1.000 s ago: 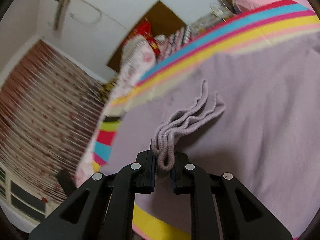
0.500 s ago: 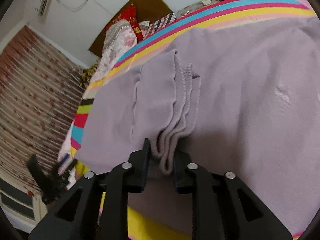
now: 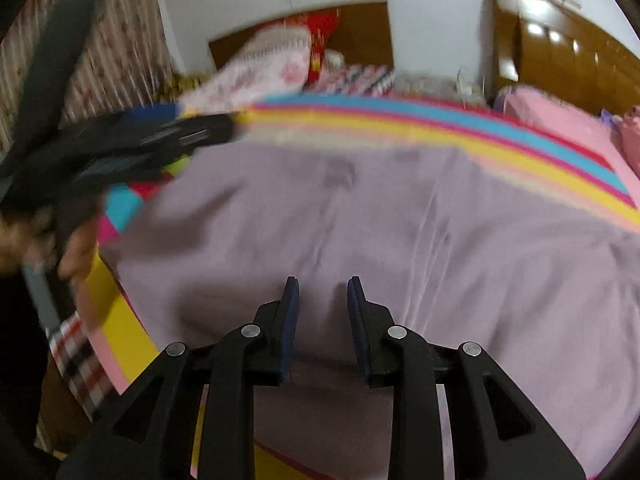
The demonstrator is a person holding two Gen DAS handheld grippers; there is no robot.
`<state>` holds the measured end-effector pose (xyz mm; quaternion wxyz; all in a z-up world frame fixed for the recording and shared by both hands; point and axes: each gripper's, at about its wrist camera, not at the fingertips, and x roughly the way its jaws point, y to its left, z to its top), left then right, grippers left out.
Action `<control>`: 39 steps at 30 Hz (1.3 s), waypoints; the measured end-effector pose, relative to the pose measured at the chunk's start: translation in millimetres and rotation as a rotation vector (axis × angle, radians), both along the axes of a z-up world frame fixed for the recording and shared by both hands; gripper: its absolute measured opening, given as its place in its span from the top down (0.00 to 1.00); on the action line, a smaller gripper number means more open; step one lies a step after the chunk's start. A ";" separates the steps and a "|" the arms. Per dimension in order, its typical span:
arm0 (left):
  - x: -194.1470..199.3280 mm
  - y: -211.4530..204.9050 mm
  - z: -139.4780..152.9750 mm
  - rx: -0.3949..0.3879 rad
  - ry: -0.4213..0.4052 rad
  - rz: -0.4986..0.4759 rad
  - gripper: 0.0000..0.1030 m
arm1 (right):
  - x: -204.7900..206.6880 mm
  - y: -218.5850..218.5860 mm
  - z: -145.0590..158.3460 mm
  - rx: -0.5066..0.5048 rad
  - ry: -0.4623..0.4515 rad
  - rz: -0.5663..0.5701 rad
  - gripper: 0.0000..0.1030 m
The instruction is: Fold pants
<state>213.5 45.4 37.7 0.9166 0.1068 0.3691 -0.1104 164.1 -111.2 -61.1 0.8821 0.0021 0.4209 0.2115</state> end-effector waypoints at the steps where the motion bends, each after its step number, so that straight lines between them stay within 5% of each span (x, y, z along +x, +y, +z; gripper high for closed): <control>1: 15.4 -3.7 -14.1 0.021 0.051 0.024 0.03 | -2.3 -3.0 -3.7 0.007 -0.011 0.001 0.73; 5: 42.8 6.6 -57.9 0.056 0.168 0.105 0.01 | -5.8 -18.0 -8.4 0.072 0.003 0.002 0.72; 7: 44.0 14.4 -64.0 0.006 0.168 0.101 0.01 | -2.9 -25.6 -9.5 0.116 0.033 0.012 0.71; 10: 39.8 11.5 -66.7 0.032 0.155 0.105 0.01 | 3.5 -33.1 1.3 0.141 0.094 0.035 0.69; 15: 37.7 14.6 -66.6 0.025 0.142 0.125 0.01 | 26.9 -89.4 13.0 -0.060 -0.029 -0.164 0.30; 18: 40.5 14.7 -65.5 0.026 0.145 0.127 0.01 | 51.9 -116.1 -19.3 -0.204 0.104 -0.196 0.24; 20: 41.5 16.2 -65.7 0.019 0.149 0.125 0.01 | 46.1 -133.8 -21.1 -0.125 0.121 -0.150 0.24; 29: 43.5 20.1 -65.2 0.021 0.147 0.125 0.01 | -2.7 -164.7 -14.9 -0.166 0.177 -0.097 0.18; 34: 40.3 17.0 -62.9 0.057 0.120 0.139 0.01 | -38.6 -196.1 11.9 -0.019 0.051 -0.211 0.17; 37: 24.9 1.7 -50.0 0.201 0.002 0.206 0.02 | -74.7 -257.6 22.3 0.158 -0.006 -0.407 0.16; 39: 9.1 -15.7 -29.2 0.178 -0.093 0.172 0.02 | -105.6 -305.2 13.1 0.291 -0.001 -0.565 0.16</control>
